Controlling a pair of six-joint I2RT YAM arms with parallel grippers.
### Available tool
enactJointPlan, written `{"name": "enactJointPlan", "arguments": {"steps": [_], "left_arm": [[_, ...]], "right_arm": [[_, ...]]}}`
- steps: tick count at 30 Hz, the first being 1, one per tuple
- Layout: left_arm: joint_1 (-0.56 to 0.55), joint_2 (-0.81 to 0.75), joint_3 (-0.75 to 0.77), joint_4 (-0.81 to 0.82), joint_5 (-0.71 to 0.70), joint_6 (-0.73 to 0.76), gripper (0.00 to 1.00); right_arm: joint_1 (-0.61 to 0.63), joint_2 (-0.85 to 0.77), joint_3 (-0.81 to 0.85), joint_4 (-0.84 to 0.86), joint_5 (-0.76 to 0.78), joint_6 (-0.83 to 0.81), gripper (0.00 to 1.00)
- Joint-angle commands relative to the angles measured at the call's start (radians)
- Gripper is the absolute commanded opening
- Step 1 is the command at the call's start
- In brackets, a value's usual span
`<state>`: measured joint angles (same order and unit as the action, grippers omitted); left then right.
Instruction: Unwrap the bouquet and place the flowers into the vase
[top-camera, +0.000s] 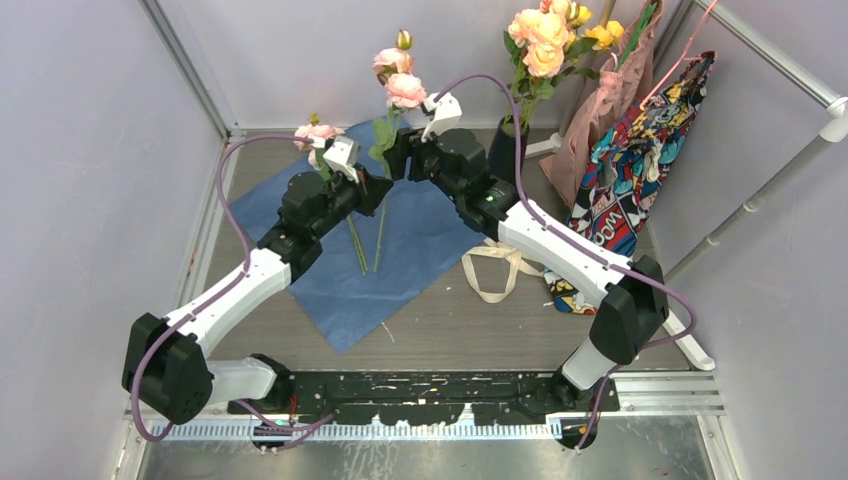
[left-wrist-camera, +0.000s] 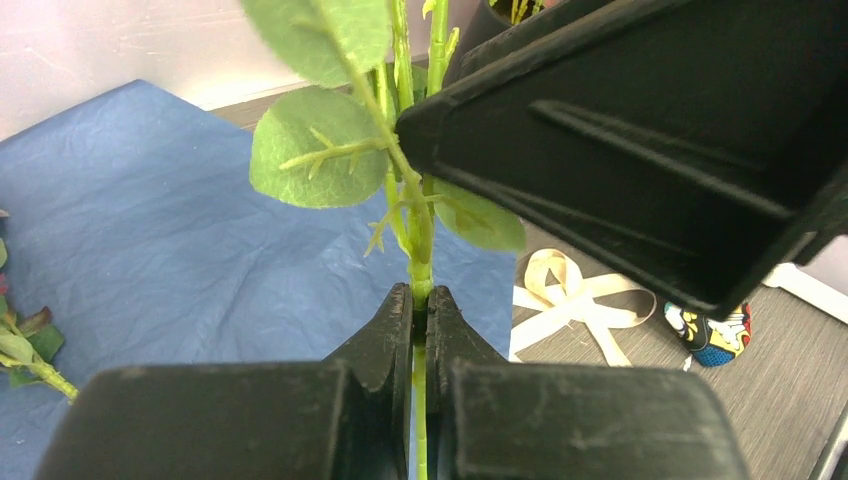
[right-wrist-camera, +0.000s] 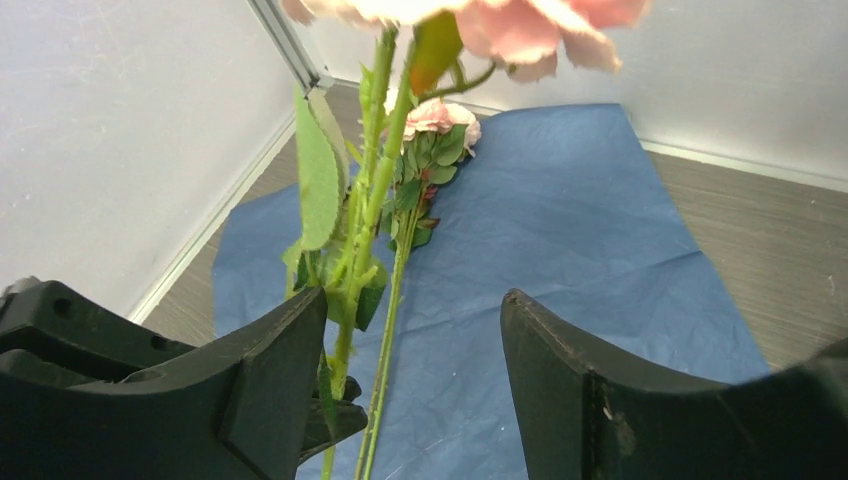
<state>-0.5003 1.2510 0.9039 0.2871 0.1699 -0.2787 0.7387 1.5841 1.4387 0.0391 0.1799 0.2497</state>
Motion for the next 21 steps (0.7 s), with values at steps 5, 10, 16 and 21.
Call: {"name": "enactJointPlan", "arguments": {"steps": [5,10,16,21], "left_arm": [[0.000,-0.032,0.001,0.053,0.030,0.001,0.00],[0.001,-0.033,0.001,0.050,0.031,0.005,0.00],[0.000,-0.034,-0.006,0.053,0.028,0.004,0.00],[0.001,-0.039,-0.010,0.051,0.019,0.008,0.00]], "right_arm": [[0.004,0.058,0.042,0.054,-0.042,0.044,0.69],[0.005,0.095,0.055,0.056,-0.061,0.066,0.59],[0.005,0.113,0.057,0.063,-0.059,0.078,0.20],[0.005,0.099,0.042,0.075,-0.032,0.075,0.01]]}}
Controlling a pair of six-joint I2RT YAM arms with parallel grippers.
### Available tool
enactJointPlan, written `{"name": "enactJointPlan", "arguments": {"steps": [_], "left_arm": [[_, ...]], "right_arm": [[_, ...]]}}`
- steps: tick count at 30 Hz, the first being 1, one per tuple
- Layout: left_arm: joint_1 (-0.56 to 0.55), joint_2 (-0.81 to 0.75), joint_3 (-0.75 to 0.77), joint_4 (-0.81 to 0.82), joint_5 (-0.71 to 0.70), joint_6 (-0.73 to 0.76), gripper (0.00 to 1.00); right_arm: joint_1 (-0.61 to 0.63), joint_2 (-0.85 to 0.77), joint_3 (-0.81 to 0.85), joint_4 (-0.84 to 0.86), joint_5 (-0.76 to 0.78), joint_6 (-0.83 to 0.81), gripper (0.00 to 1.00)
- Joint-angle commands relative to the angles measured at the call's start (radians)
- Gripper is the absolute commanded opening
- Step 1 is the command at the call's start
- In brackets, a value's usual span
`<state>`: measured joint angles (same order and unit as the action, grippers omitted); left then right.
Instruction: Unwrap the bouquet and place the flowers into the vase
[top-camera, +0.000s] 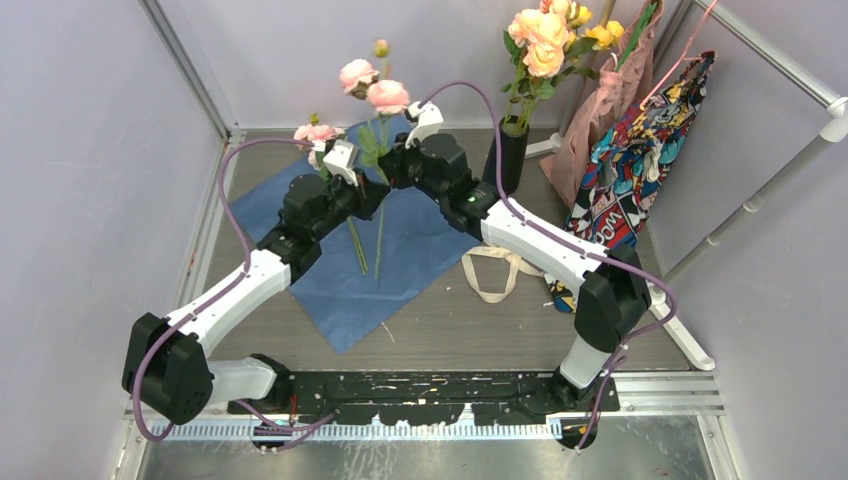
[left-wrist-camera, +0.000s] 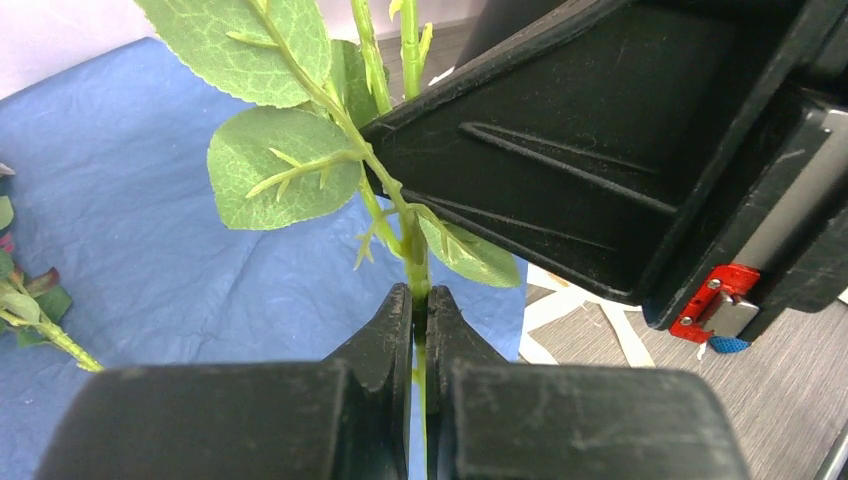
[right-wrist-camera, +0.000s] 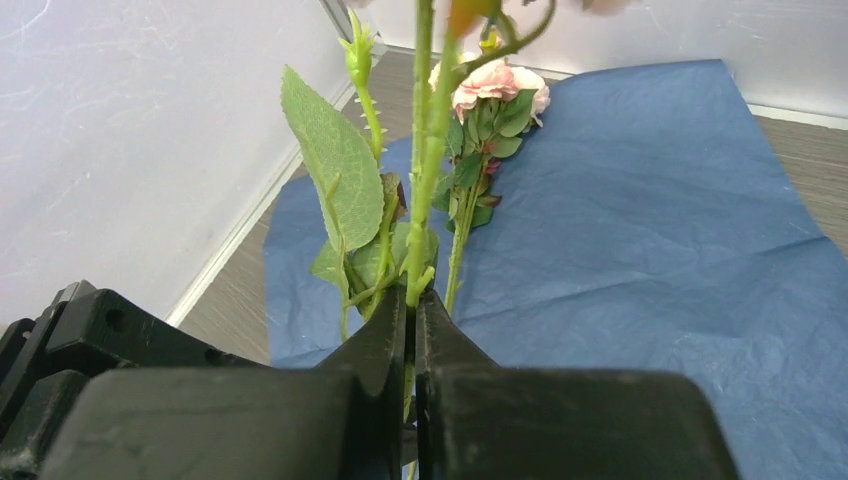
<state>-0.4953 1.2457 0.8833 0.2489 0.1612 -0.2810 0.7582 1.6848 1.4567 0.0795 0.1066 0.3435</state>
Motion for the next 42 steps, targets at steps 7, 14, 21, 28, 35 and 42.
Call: {"name": "enactJointPlan", "arguments": {"steps": [7,14,21,28,35,42], "left_arm": [[-0.005,-0.043,0.024,0.050,0.024,-0.009,0.73],[-0.017,-0.145,-0.063,0.050,0.040,-0.100,0.94],[-0.020,-0.239,-0.196,0.005,-0.047,-0.087,0.94],[-0.022,-0.230,-0.216,-0.021,-0.066,-0.056,0.94],[-0.021,-0.215,-0.219,-0.019,-0.076,-0.049,0.94],[-0.022,-0.186,-0.208,-0.010,-0.078,-0.049,0.94]], "right_arm": [[-0.014,-0.041,0.081,-0.028,0.111,-0.121,0.01],[-0.042,-0.059,0.243,-0.111,0.246,-0.330,0.01],[-0.167,0.001,0.471,-0.109,0.249,-0.575,0.01],[-0.292,0.108,0.708,-0.133,0.222,-0.676,0.01],[-0.389,0.205,0.859,-0.197,0.193,-0.661,0.01],[-0.476,0.311,0.958,-0.206,0.131,-0.649,0.01]]}}
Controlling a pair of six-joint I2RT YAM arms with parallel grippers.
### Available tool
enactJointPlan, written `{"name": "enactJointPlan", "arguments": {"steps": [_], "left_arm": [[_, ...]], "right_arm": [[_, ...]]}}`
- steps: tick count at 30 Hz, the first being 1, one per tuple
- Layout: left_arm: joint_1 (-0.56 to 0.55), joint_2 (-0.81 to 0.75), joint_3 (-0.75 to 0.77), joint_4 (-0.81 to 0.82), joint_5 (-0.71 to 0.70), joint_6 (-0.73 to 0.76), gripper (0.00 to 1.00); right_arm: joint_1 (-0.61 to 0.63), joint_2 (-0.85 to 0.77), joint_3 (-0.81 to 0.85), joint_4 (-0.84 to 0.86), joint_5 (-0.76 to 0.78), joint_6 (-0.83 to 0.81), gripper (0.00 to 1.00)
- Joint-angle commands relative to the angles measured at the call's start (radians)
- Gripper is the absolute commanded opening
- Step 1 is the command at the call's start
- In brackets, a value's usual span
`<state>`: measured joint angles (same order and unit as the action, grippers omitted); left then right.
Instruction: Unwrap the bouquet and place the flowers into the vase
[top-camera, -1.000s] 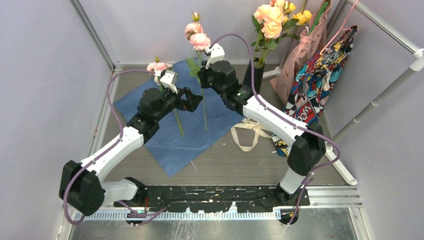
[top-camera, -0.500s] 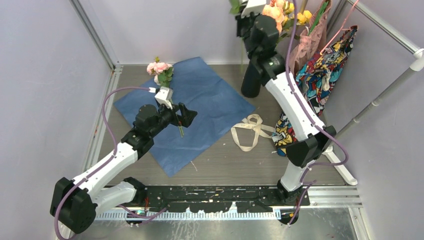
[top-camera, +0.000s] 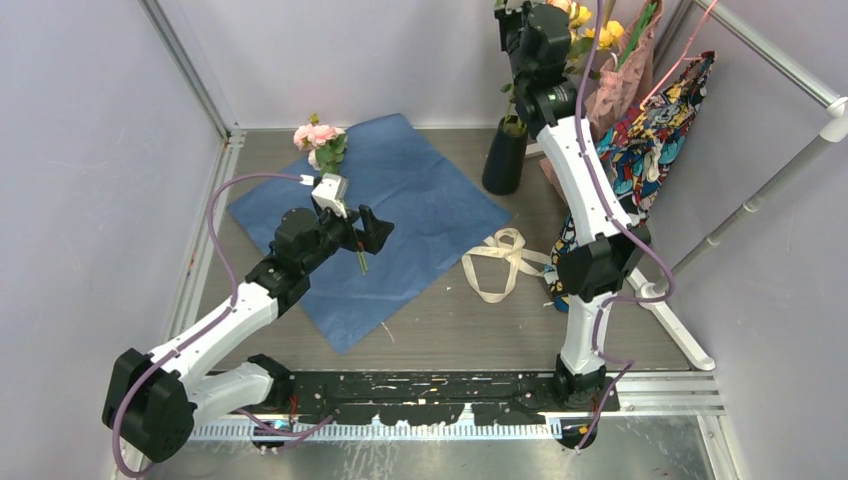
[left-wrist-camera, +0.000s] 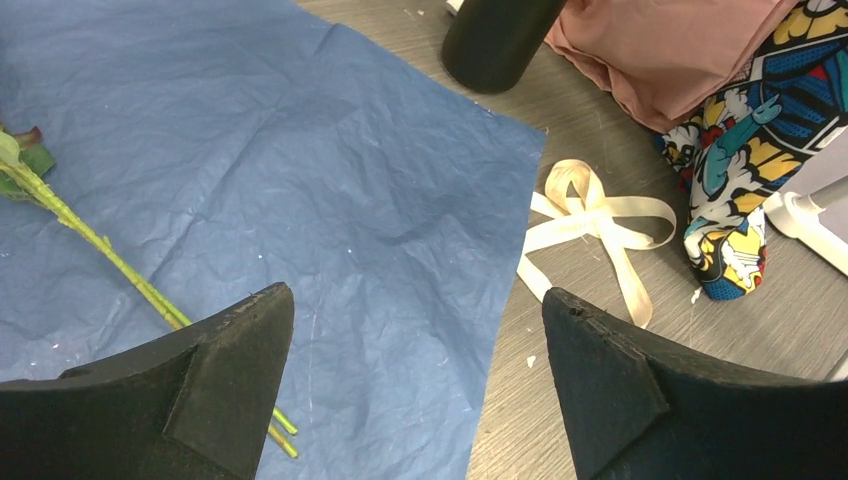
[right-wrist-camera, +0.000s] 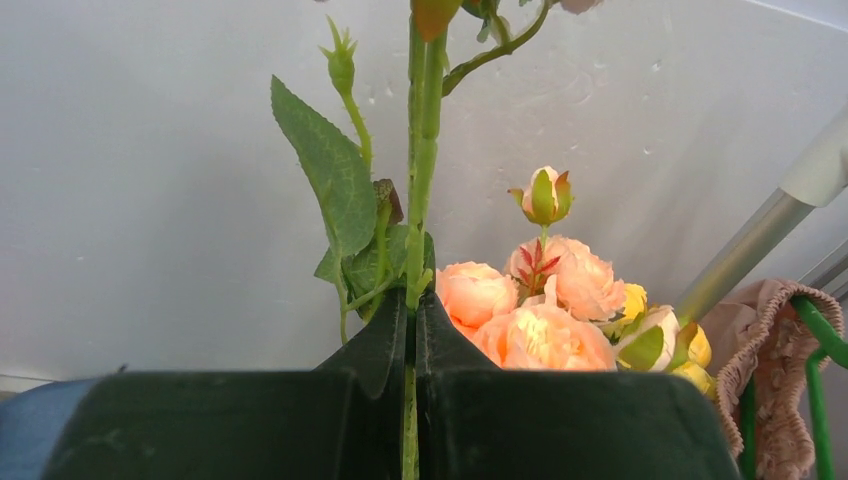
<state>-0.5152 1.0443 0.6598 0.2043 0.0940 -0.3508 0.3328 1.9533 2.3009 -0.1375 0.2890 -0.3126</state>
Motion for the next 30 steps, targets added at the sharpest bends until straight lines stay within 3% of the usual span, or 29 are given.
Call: {"name": "enactJointPlan", "arguments": {"steps": [1,10,27,28,30], "left_arm": [[-0.002,0.019,0.018,0.034,-0.012,0.022,0.94],[-0.002,0.052,0.014,0.045,-0.025,0.026,0.94],[-0.002,0.059,-0.014,0.070,-0.018,0.015,0.93],[-0.002,0.061,-0.014,0.070,-0.016,0.015,0.93],[-0.002,0.066,-0.011,0.070,-0.014,0.015,0.93]], "right_arm": [[-0.068,0.054,0.132,0.005,-0.068,0.037,0.01],[-0.132,0.064,0.121,0.010,-0.145,0.169,0.01],[-0.130,-0.084,-0.326,0.210,-0.150,0.248,0.01],[-0.130,-0.091,-0.343,0.212,-0.150,0.250,0.09],[-0.131,-0.109,-0.377,0.221,-0.148,0.257,0.39]]}}
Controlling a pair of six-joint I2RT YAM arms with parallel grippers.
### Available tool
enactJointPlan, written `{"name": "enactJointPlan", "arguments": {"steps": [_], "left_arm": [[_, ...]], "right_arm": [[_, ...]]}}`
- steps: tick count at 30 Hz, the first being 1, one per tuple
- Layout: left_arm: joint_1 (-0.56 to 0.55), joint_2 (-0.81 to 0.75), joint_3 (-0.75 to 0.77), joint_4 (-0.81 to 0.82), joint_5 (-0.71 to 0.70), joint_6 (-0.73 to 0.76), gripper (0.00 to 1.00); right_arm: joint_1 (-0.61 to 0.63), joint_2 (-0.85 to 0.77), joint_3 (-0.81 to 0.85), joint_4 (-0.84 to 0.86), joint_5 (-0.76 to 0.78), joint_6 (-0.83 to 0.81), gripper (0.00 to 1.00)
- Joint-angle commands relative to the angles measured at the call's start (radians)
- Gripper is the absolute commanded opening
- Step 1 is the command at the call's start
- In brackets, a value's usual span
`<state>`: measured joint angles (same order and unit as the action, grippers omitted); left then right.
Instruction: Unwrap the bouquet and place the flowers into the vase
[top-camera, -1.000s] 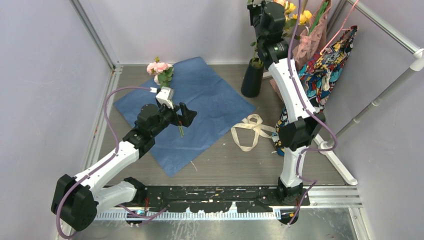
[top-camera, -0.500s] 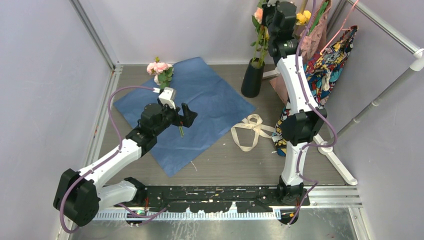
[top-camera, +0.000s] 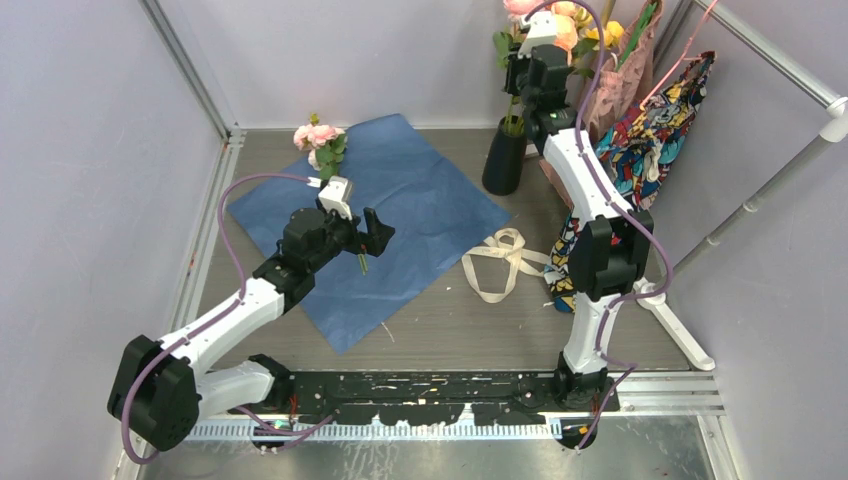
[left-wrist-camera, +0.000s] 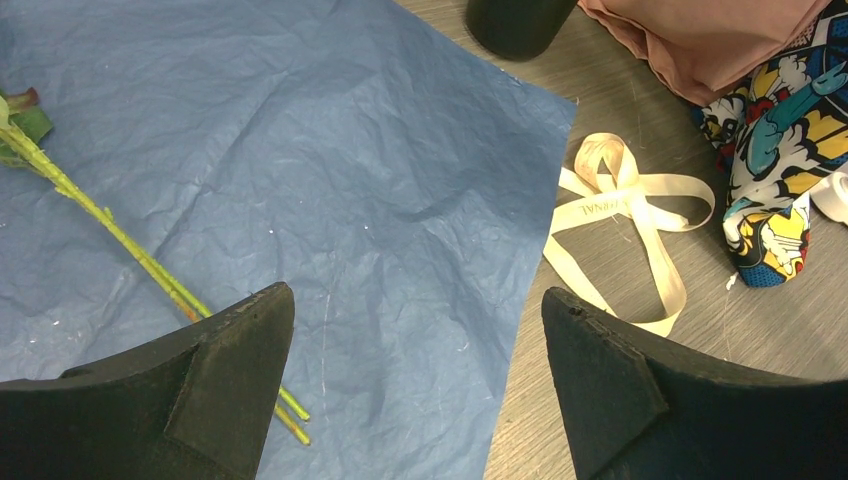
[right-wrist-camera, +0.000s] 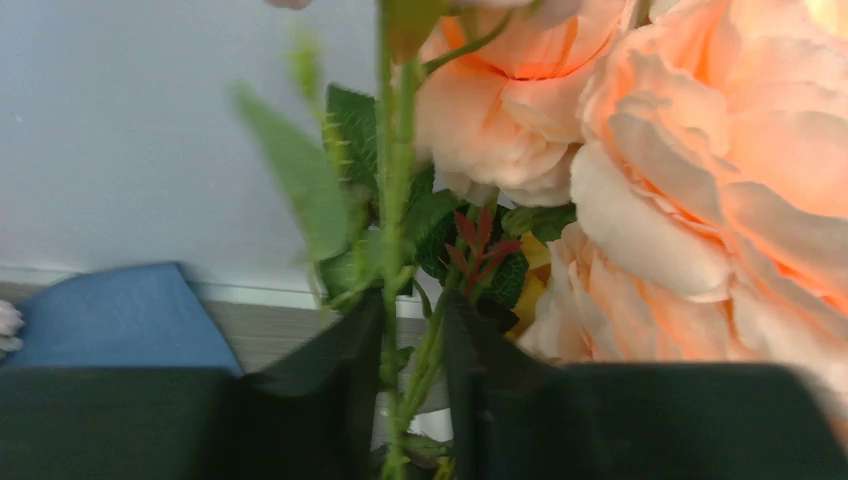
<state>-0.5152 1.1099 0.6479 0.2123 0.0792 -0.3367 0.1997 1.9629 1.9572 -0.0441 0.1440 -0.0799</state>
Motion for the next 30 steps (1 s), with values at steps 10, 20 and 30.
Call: {"name": "enactJointPlan", "arguments": {"steps": [10,20,30], "left_arm": [[-0.002,0.072,0.107,-0.115,-0.130,-0.085,0.92],[0.004,0.167,0.289,-0.422,-0.421,-0.251,0.80],[0.119,0.478,0.537,-0.599,-0.355,-0.380,0.49]], "right_arm": [[0.007,-0.264,-0.120,0.160,-0.057,0.041,0.80],[0.018,-0.474,-0.278,0.253,-0.130,0.125,0.78],[0.142,-0.598,-0.405,0.230,-0.211,0.177,0.76]]}}
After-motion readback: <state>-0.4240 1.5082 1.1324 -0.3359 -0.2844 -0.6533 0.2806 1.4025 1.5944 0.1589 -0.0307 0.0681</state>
